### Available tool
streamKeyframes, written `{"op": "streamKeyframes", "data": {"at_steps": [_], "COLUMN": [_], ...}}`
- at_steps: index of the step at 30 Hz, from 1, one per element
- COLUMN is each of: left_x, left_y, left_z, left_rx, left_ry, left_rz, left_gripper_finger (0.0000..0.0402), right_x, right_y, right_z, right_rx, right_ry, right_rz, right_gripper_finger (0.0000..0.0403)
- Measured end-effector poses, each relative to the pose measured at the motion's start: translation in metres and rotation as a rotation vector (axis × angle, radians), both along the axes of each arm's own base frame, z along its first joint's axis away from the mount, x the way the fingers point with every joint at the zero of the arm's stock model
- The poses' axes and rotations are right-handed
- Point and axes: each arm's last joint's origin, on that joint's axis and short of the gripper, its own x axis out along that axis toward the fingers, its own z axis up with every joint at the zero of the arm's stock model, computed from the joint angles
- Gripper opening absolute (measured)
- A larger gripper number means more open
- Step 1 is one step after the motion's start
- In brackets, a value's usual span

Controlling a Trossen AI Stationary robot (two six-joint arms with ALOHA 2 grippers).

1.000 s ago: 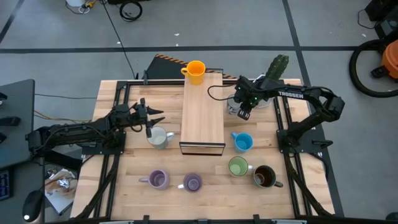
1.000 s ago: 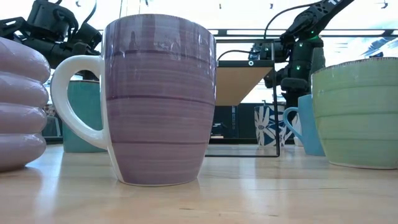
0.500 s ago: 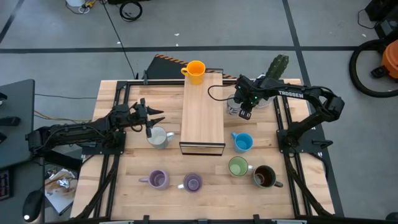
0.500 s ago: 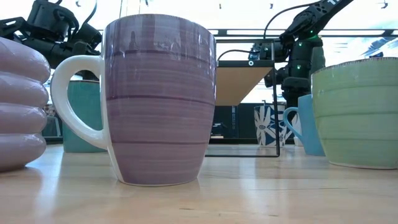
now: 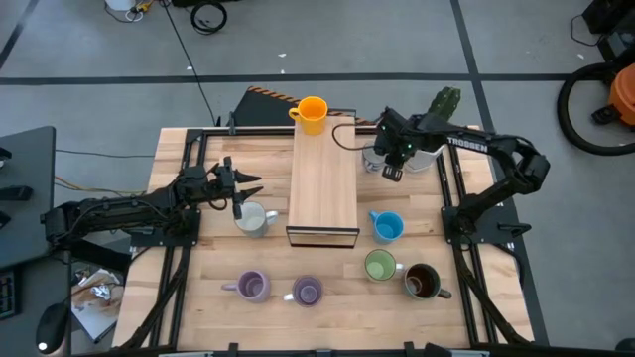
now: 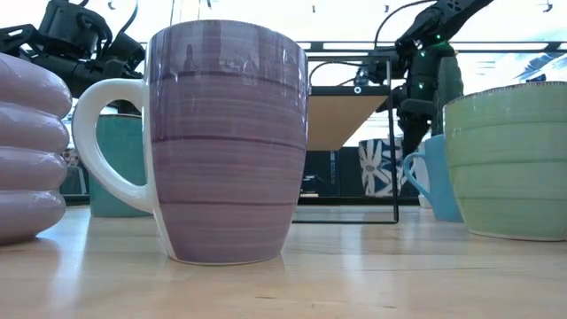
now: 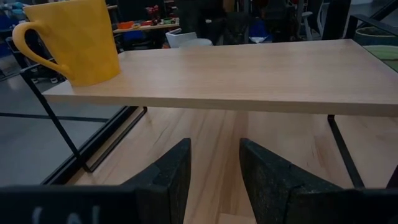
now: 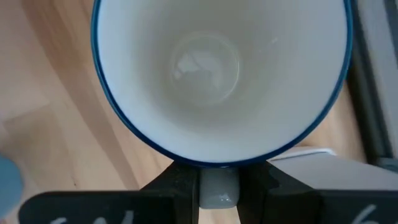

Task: Place coffee mugs
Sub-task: Put the blue mug on the shelf

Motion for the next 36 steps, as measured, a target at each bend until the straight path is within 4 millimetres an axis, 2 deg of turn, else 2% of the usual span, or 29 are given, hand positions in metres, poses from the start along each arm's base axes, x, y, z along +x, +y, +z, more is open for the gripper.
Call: {"op": "streamKeyframes", "data": {"at_steps": [8, 17, 22, 25, 33, 36], "left_x": [0.0, 0.0, 0.0, 0.0, 0.0, 0.0], "left_y": [0.0, 0.0, 0.0, 0.0, 0.0, 0.0], "left_z": [0.0, 0.0, 0.0, 0.0, 0.0, 0.0], "left_rx": [0.002, -0.002, -0.001, -0.008, -0.023, -0.025], "left_ry": [0.001, 0.0, 0.0, -0.003, -0.007, -0.003], "left_rz": [0.0, 0.0, 0.0, 0.001, 0.003, 0.003], "left_gripper_finger": [0.0142, 0.0142, 0.0142, 0.0142, 0.0142, 0.0142], "right_x": [0.001, -0.009, -0.007, 0.002, 0.048, 0.059], "right_y": [-0.01, -0.018, -0.02, -0.023, -0.044, -0.052], "right_z": [0.043, 0.086, 0.109, 0.118, 0.128, 0.131], "right_rx": [-0.062, -0.111, -0.165, -0.183, -0.13, -0.118], "right_ry": [-0.025, -0.023, -0.077, -0.103, -0.087, -0.069], "right_rz": [0.067, 0.044, 0.065, 0.09, 0.192, 0.219], "right_gripper_finger": [0.0072, 0.0072, 0.0072, 0.0072, 0.0072, 0.0072]}}
